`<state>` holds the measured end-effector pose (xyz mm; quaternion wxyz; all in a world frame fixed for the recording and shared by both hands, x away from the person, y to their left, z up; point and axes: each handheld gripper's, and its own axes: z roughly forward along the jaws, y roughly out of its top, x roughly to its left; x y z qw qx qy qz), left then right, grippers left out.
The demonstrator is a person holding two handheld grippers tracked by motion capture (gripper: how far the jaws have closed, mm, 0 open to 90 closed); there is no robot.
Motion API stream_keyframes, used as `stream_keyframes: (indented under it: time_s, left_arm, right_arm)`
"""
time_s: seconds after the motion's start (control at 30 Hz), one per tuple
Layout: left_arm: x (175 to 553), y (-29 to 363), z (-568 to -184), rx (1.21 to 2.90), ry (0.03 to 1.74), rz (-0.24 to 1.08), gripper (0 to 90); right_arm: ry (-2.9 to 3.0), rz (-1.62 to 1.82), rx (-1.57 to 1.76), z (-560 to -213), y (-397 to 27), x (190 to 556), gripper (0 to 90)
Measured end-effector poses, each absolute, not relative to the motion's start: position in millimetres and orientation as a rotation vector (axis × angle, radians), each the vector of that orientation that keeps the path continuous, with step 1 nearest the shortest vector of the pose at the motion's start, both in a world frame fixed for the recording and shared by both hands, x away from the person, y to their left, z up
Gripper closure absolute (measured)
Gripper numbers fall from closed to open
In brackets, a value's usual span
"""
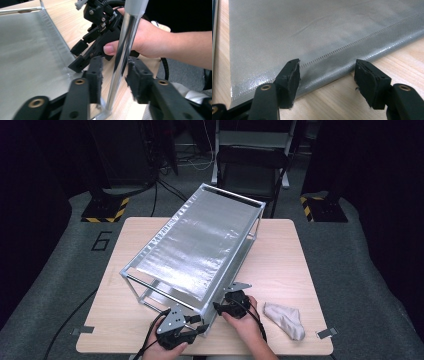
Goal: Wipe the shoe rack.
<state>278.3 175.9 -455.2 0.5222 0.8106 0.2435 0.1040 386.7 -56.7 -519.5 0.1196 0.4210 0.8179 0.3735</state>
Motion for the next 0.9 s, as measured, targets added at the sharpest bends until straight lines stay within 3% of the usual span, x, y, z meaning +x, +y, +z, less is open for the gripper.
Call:
stream_keyframes:
  time_s: [0.03,0.2,0.63,0.9]
  left_arm:
    - [276,184,-454,1.941,0.59,0.257,56.8]
    - [269,206,-454,1.906,0.635,0.285,53.3]
    - [283,277,-462,1.833,0.841,0.415,52.6]
    - [290,294,-472,1.818,0.94,0.439,52.7]
  right_arm:
    - [2.393,1.085,1.228,-519,-59,387,37.6]
    - [2.38,1.085,1.242,-519,-64,388,37.7]
    - [2.364,1.104,1.216,-513,-79,378,41.5]
    - [2.364,1.121,1.212,-513,-86,367,42.7]
